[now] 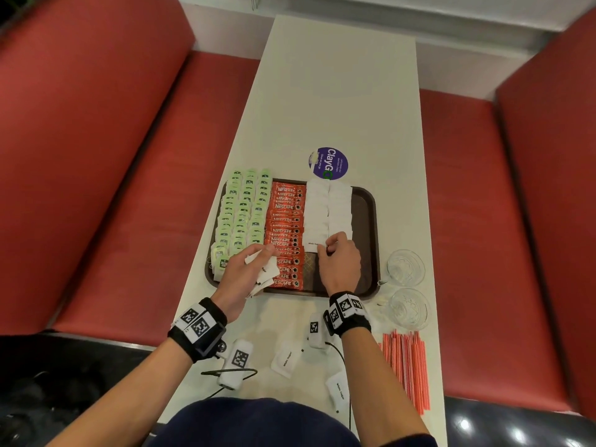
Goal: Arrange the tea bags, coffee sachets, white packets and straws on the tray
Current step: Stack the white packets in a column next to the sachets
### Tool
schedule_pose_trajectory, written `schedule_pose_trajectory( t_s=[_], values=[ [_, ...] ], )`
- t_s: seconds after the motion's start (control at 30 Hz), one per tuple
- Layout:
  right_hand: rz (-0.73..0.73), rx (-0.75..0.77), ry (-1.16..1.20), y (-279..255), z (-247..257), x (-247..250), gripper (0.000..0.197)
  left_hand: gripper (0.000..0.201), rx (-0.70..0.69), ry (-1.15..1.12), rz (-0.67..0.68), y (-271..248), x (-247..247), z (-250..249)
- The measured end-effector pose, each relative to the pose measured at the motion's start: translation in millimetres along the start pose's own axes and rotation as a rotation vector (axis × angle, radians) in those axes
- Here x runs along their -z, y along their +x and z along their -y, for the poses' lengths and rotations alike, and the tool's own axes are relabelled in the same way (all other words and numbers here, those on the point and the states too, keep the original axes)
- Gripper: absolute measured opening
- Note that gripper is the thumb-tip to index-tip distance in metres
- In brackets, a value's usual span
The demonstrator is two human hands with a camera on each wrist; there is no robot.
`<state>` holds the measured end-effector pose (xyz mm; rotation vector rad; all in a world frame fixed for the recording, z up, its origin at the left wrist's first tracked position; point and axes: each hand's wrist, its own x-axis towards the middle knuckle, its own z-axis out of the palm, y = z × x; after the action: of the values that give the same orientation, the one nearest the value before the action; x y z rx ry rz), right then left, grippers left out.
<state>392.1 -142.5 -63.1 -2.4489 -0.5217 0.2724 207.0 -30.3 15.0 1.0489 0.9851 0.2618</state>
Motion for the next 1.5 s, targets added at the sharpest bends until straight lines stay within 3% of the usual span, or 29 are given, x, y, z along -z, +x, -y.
schedule_pose_trajectory(
  t_s=[0.13, 0.23, 0.4, 0.53, 0.8, 0.9, 1.03, 1.23, 1.37, 1.5],
  values=[
    [0.026, 0.011, -0.022, -3.6, 4.2, 4.4, 0.015, 0.029, -0.01, 0.013, 0.011, -0.9, -2.9, -3.2],
    [0.082, 0.011, 0.17, -12.3, 20.8, 22.1, 0.02, 0.028, -0.044, 0.014, 0.029, -2.4, -4.6, -4.8],
    [0.467, 0.007, 0.488, -54.6, 59.4, 63.3, 0.046, 0.026, -0.182, 0.056, -0.002, -4.8, -13.2, -4.9],
    [0.559, 0.021, 0.552, -70.3, 59.3, 60.3, 0.035, 0.027, -0.24, 0.042, -0.013, -4.5, -21.9, -3.4],
    [0.438, -0.1, 0.785, -64.3, 52.9, 80.2, 0.02, 0.022, -0.231, 0.039, 0.093, -12.1, -20.6, -2.0],
    [0.421, -0.076, 0.806, -60.7, 49.6, 86.9, 0.016, 0.013, -0.224, 0.086, 0.128, -13.9, -19.4, -3.1],
    [0.354, -0.114, 0.92, -66.4, 48.1, 91.2, 0.023, 0.017, -0.251, 0.083, 0.144, -13.2, -23.5, -2.3],
    [0.385, -0.117, 0.905, -66.4, 39.9, 94.4, 0.026, 0.022, -0.267, 0.124, 0.111, -9.7, -28.1, -2.0],
    [0.223, -0.166, 0.865, -48.9, 20.9, 98.7, 0.029, 0.018, -0.291, 0.144, 0.085, -5.2, -24.8, 0.3],
    [0.015, -0.201, 0.684, -25.4, -8.7, 110.1, 0.027, 0.022, -0.248, 0.086, 0.043, -3.7, -18.7, 0.1]
  ],
)
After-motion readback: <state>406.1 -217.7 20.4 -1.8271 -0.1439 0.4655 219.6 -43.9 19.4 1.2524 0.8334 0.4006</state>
